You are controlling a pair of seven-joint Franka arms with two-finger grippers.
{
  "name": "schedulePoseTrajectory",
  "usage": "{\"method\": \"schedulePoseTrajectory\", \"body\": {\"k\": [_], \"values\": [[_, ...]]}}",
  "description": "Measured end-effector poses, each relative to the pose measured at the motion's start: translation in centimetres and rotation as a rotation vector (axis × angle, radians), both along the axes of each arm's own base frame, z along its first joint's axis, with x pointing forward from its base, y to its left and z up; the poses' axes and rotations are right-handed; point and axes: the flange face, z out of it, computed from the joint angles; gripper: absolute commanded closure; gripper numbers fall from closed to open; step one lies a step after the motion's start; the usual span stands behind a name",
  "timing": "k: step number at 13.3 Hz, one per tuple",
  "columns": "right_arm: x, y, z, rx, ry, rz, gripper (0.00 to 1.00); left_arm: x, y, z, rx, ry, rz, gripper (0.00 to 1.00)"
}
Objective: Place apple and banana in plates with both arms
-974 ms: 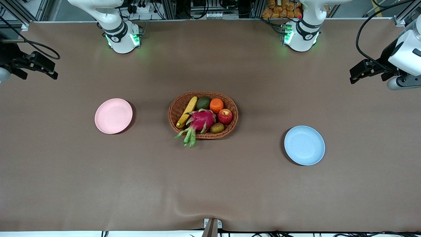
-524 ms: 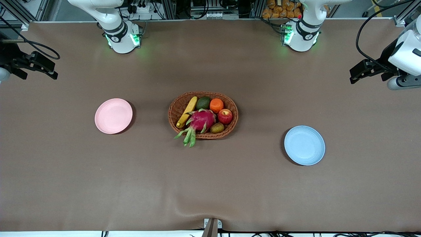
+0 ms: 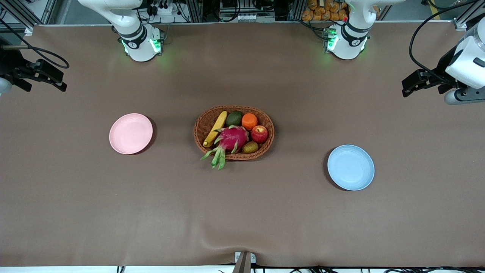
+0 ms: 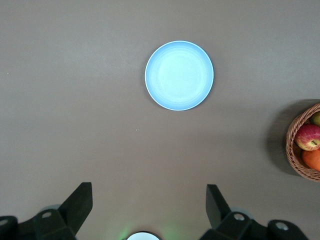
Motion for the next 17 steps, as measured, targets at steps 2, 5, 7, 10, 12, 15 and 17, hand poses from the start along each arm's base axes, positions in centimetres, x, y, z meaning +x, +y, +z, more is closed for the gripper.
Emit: {"method": "schedulePoseTrajectory", "body": {"k": [2, 5, 7, 10, 12, 15, 17], "values": [[0.0, 0.0, 0.0, 0.000, 0.000, 0.000, 0.00, 0.0, 0.0, -0.1, 0.000, 0.002, -0.001, 0.00], [0.0, 0.0, 0.0, 0.000, 0.000, 0.000, 0.00, 0.1, 0.0, -0.2, 0.000, 0.004, 0.000, 0.00], [0.0, 0.0, 0.0, 0.000, 0.000, 0.000, 0.00, 0.1, 0.0, -0.3, 0.000, 0.006, 0.001, 0.00], [0.0, 0.0, 0.0, 0.000, 0.000, 0.000, 0.00, 0.1, 0.0, -0.4, 0.001, 0.009, 0.001, 0.00], [0.0, 0.0, 0.0, 0.000, 0.000, 0.000, 0.00, 0.3, 0.0, -0.7, 0.001, 0.014, 0.001, 0.00], [0.0, 0.0, 0.0, 0.000, 0.000, 0.000, 0.00, 0.5, -0.2, -1.2, 0.001, 0.022, -0.003, 0.00], [0.0, 0.0, 0.0, 0.000, 0.000, 0.000, 0.00, 0.5, -0.3, -1.2, 0.001, 0.024, -0.005, 0.00]]}}
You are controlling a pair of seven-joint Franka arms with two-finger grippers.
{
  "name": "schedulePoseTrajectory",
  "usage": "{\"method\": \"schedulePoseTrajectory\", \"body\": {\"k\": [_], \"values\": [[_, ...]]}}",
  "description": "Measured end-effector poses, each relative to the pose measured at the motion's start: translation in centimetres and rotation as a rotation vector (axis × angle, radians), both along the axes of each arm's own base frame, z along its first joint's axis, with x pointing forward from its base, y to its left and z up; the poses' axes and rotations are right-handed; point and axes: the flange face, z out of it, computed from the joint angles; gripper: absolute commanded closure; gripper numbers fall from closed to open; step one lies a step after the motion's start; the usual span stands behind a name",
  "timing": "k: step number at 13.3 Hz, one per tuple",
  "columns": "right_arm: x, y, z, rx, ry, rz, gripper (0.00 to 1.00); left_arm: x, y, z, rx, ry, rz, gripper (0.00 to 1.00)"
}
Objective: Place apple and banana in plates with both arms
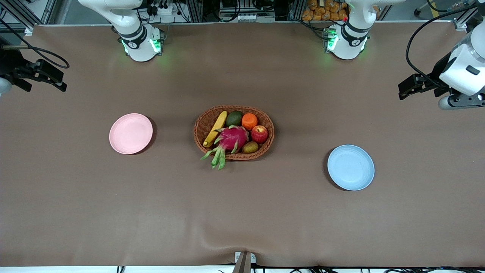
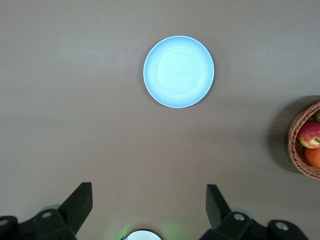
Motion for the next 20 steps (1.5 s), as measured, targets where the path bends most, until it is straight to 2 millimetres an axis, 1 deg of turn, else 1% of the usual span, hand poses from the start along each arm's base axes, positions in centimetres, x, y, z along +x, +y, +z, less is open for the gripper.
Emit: {"method": "schedulePoseTrajectory", "body": {"k": [6, 13, 17, 20], "values": [[0.0, 0.3, 0.0, 0.000, 0.000, 0.005, 0.00, 0.3, -0.2, -0.5, 0.000, 0.008, -0.003, 0.00], [-0.1, 0.1, 0.0, 0.000, 0.005, 0.002, 0.00, 0.3, -0.2, -0.5, 0.000, 0.008, -0.003, 0.00], [-0.1, 0.1, -0.1, 0.000, 0.006, 0.001, 0.00, 0.2, -0.7, -0.5, 0.000, 0.008, -0.008, 0.00], [-0.1, 0.1, -0.1, 0.000, 0.007, 0.002, 0.00, 0.1, -1.6, -0.5, 0.002, 0.006, 0.005, 0.00]]}}
